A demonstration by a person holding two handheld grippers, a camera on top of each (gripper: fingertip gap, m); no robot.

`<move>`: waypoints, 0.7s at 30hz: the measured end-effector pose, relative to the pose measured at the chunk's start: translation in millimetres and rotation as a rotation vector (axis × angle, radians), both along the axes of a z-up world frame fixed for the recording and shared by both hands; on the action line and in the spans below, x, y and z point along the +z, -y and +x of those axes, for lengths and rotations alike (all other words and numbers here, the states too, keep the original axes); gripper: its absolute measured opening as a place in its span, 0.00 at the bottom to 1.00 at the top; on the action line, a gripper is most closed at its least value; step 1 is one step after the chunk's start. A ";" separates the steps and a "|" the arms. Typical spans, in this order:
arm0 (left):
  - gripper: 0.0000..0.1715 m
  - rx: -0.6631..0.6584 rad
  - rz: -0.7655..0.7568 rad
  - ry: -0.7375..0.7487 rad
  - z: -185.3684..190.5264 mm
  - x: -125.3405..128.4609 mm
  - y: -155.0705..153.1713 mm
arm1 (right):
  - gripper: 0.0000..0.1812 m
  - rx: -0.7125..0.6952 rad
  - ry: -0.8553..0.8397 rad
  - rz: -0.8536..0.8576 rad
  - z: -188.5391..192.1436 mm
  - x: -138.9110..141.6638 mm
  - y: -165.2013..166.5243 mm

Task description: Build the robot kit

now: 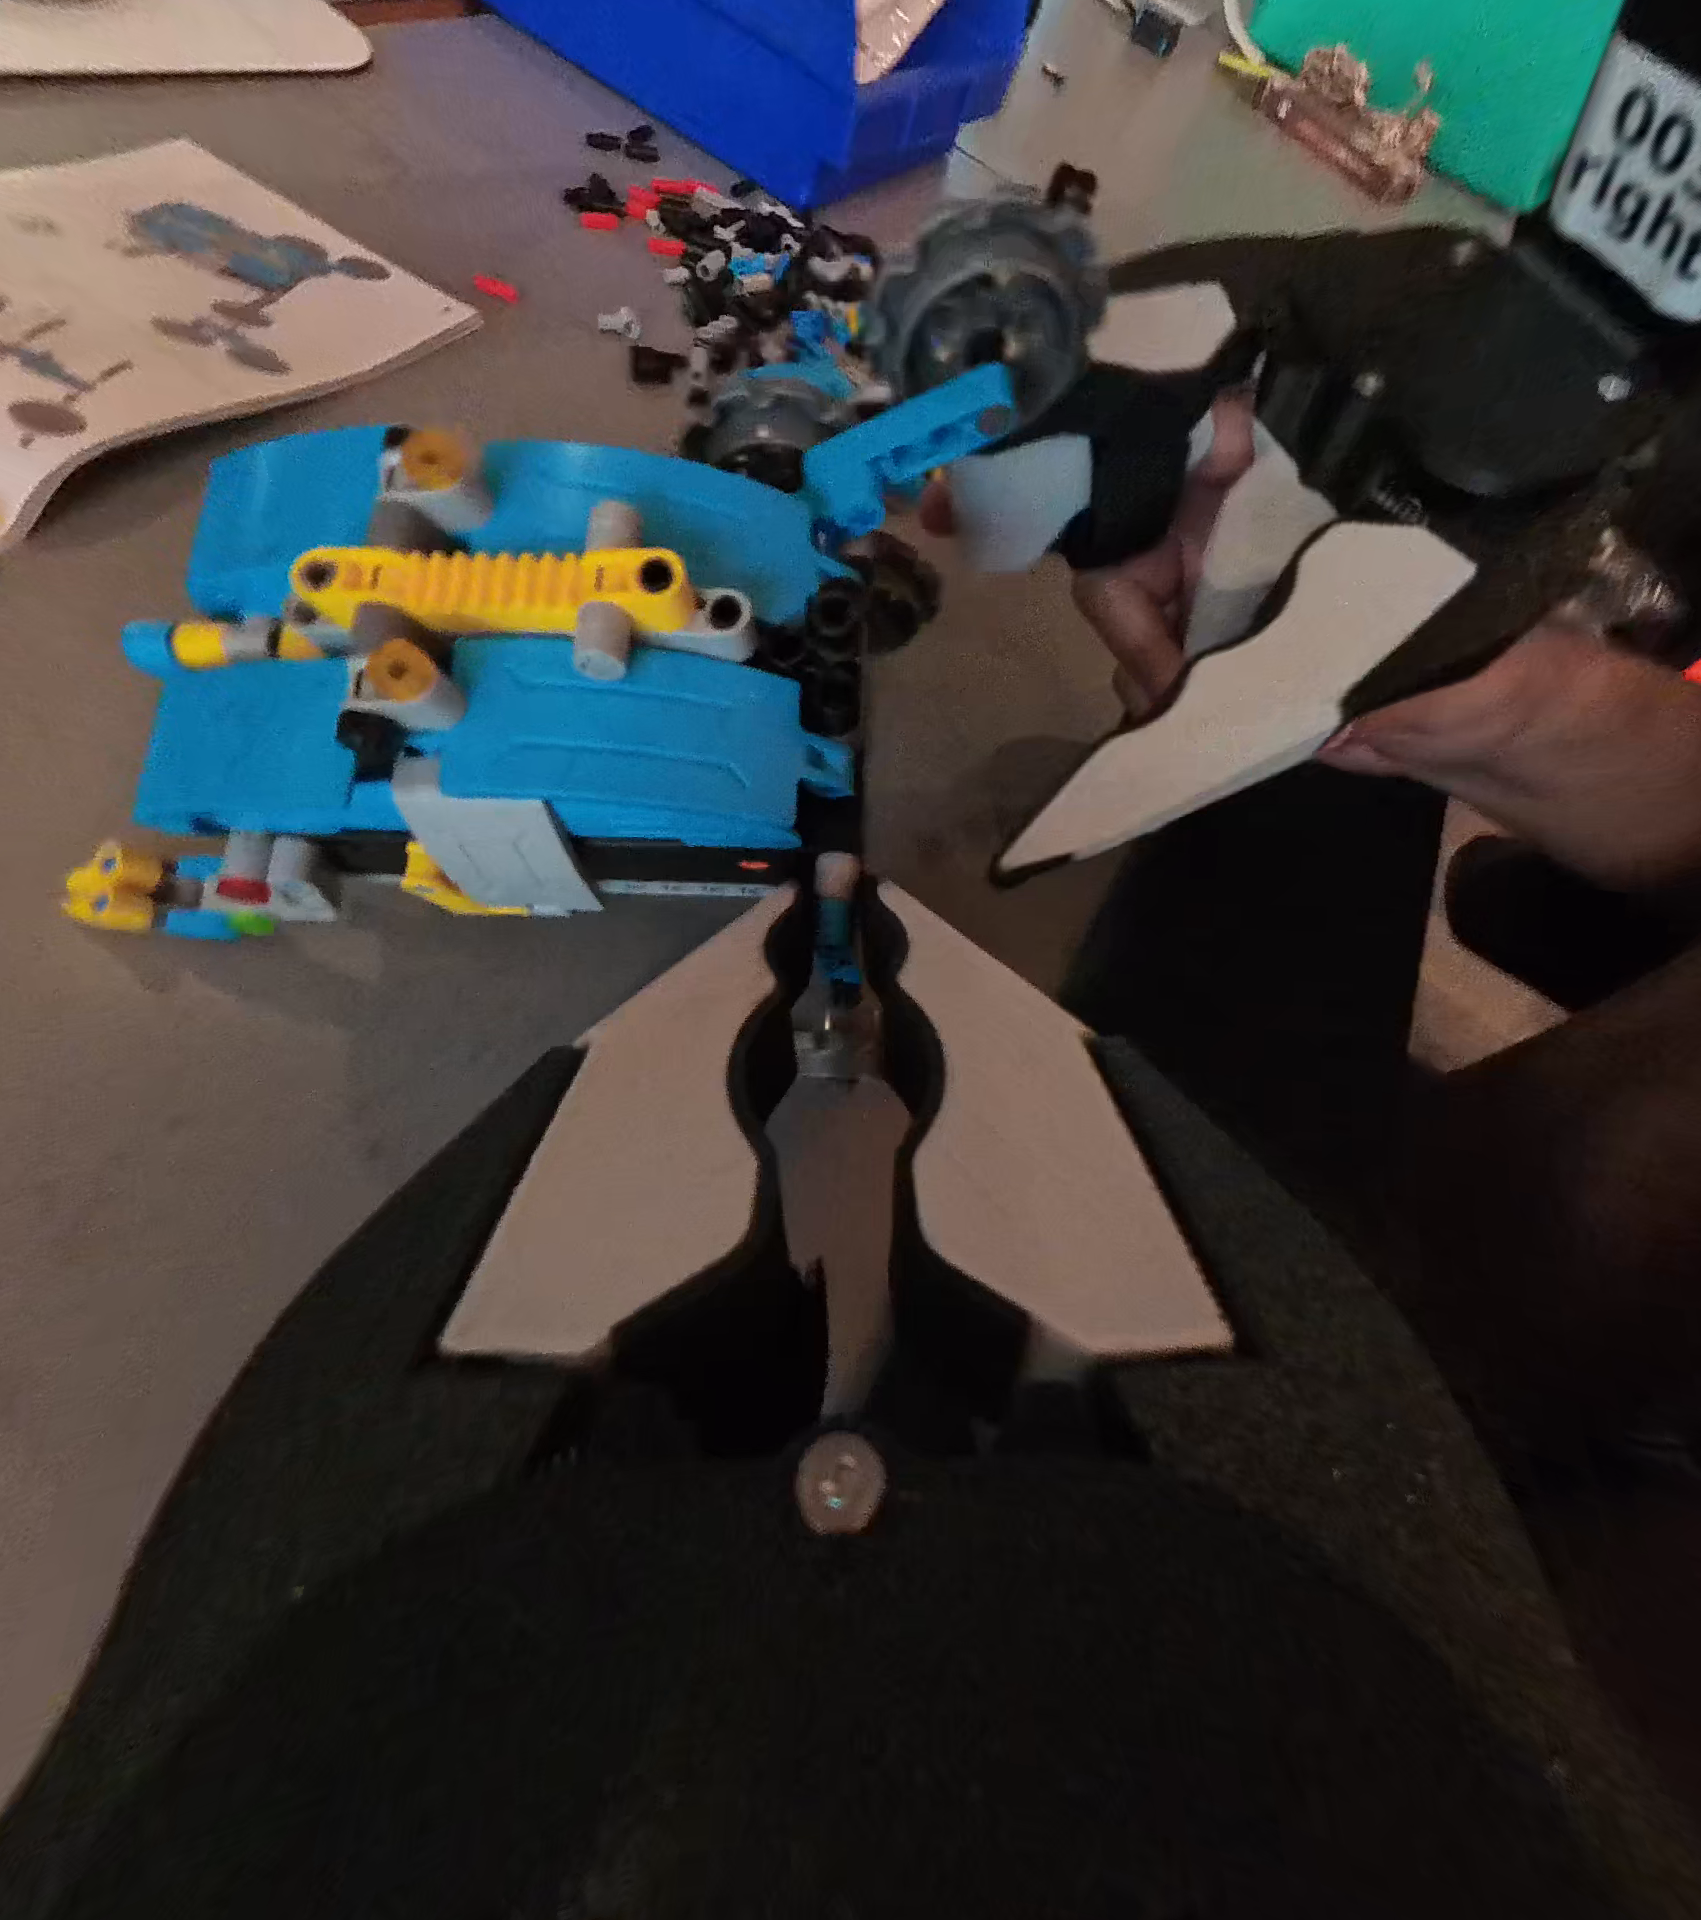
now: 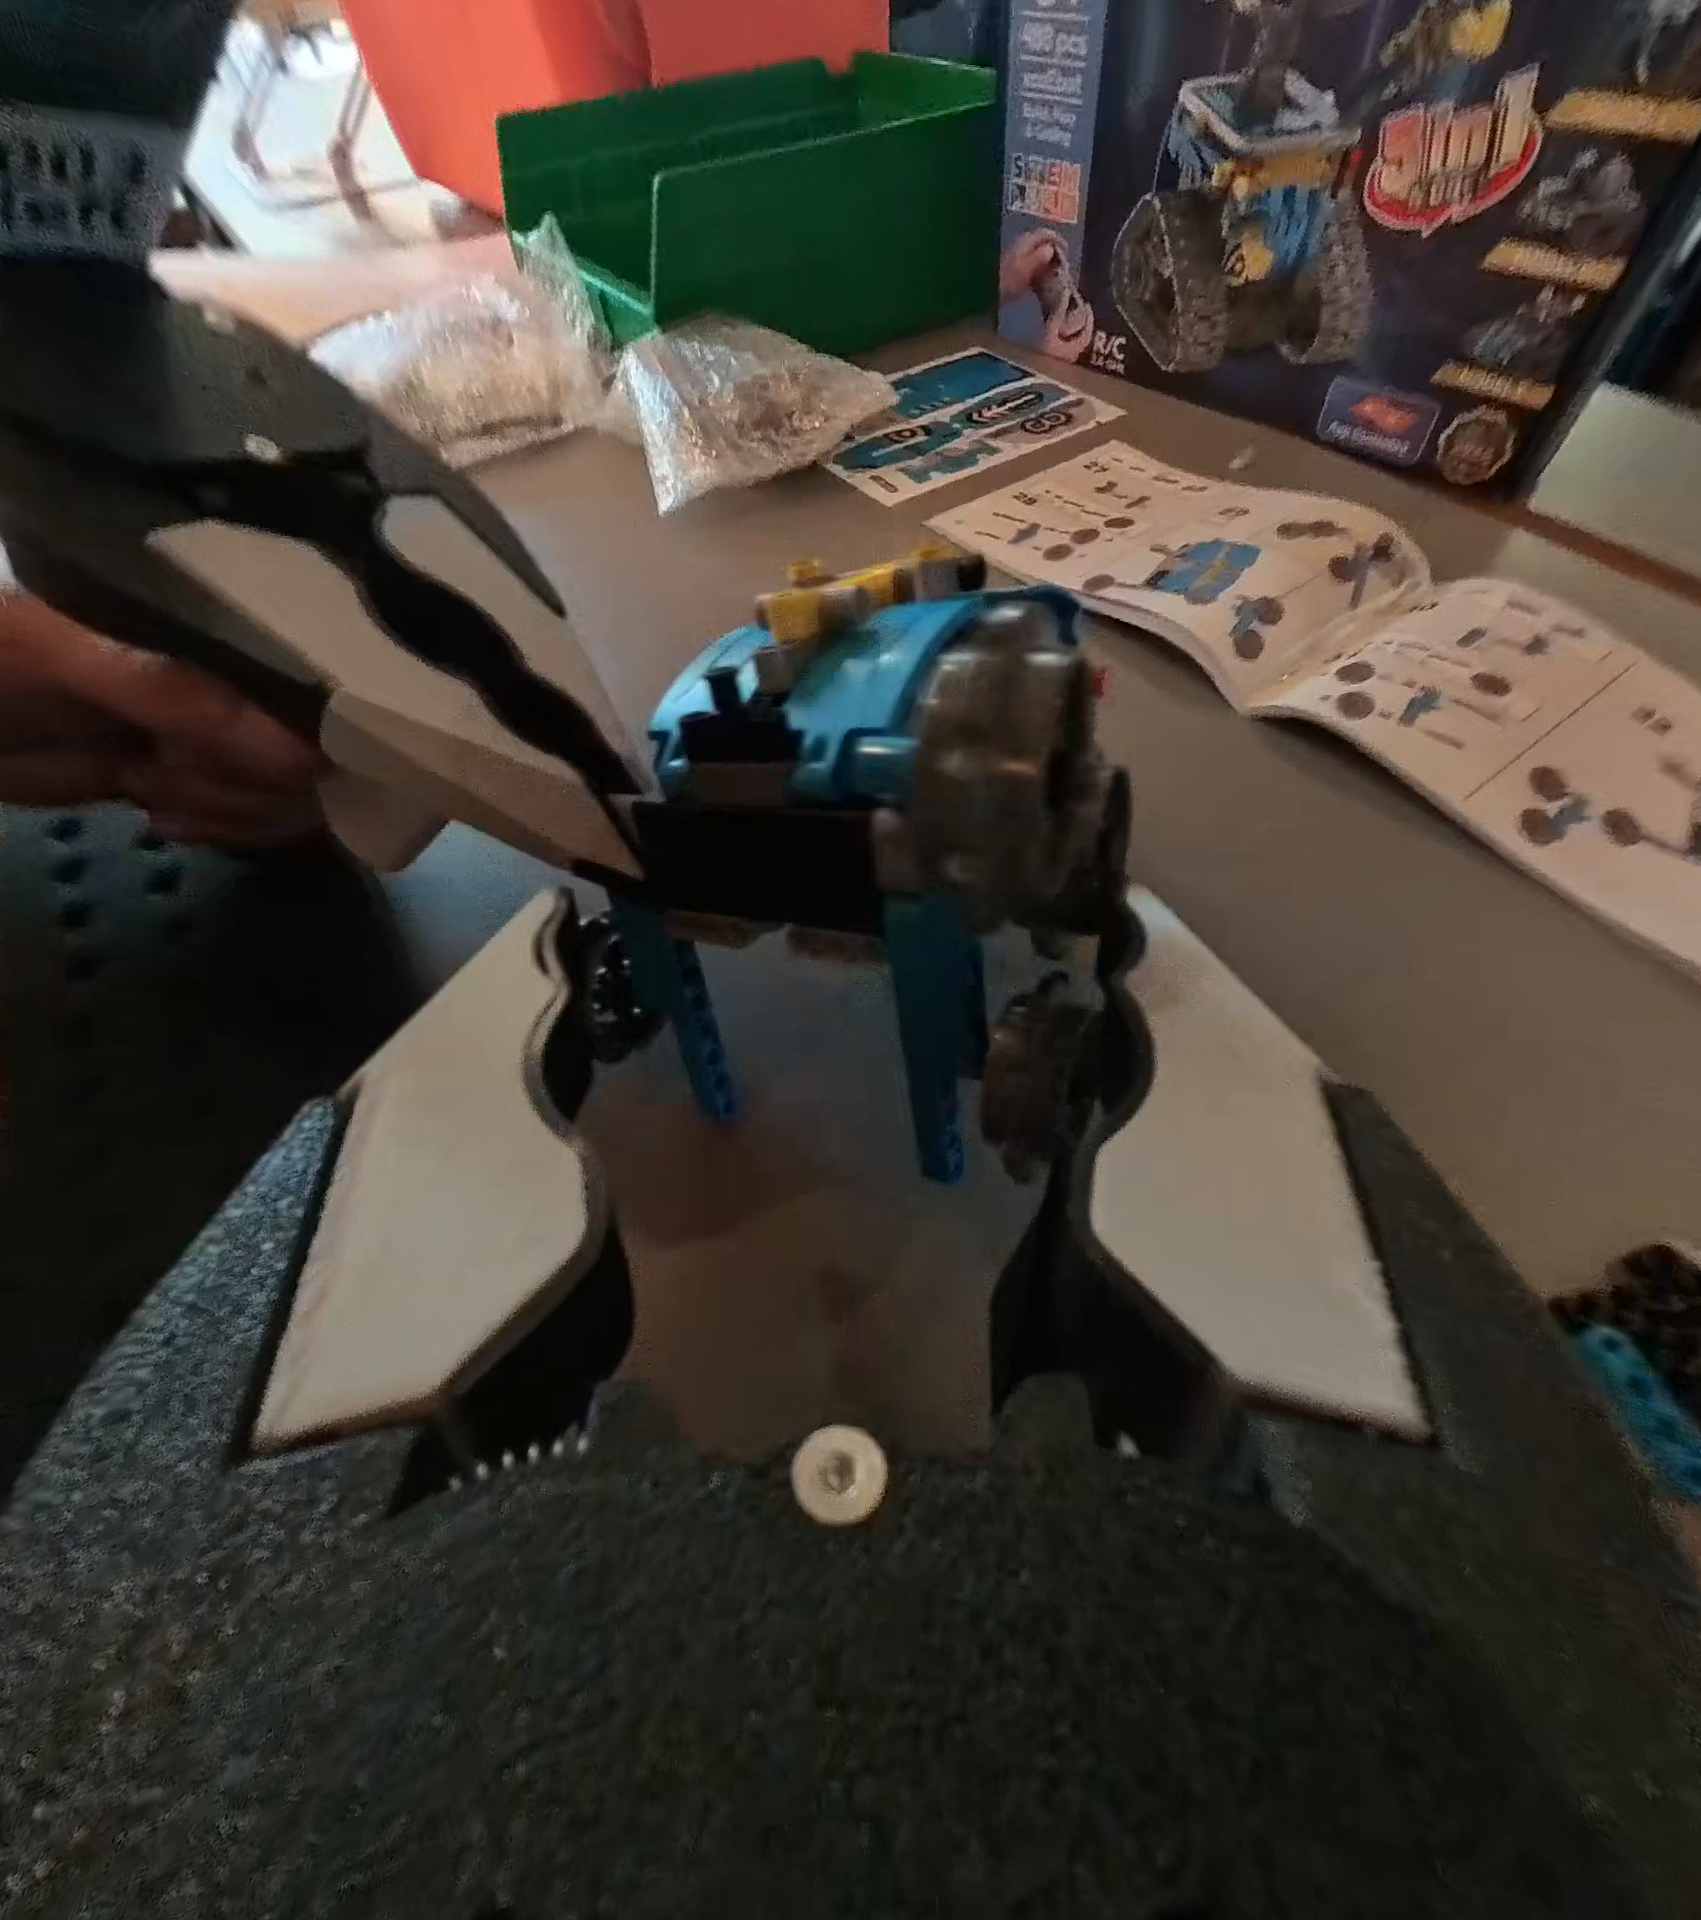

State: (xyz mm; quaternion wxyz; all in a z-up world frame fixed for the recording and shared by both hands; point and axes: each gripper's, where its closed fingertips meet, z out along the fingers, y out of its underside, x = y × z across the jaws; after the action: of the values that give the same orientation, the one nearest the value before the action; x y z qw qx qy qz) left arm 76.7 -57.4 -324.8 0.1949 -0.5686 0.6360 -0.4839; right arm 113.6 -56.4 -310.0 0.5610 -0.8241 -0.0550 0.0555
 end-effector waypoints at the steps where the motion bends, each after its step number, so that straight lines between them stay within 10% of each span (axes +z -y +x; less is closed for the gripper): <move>1: 0.04 -0.023 0.033 0.006 1.1 0.0 3.6 | 0.57 -0.014 0.059 0.003 1.6 -0.4 0.0; 21: 0.03 -0.030 0.108 0.031 13.0 1.5 1.7 | 0.47 0.002 0.083 0.030 21.0 1.1 -14.4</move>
State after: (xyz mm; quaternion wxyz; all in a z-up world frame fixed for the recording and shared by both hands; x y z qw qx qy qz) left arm 89.7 -59.0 -323.3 0.2280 -0.5402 0.6665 -0.4605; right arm 134.6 -42.0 -308.9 0.5704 -0.8172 -0.0799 0.0211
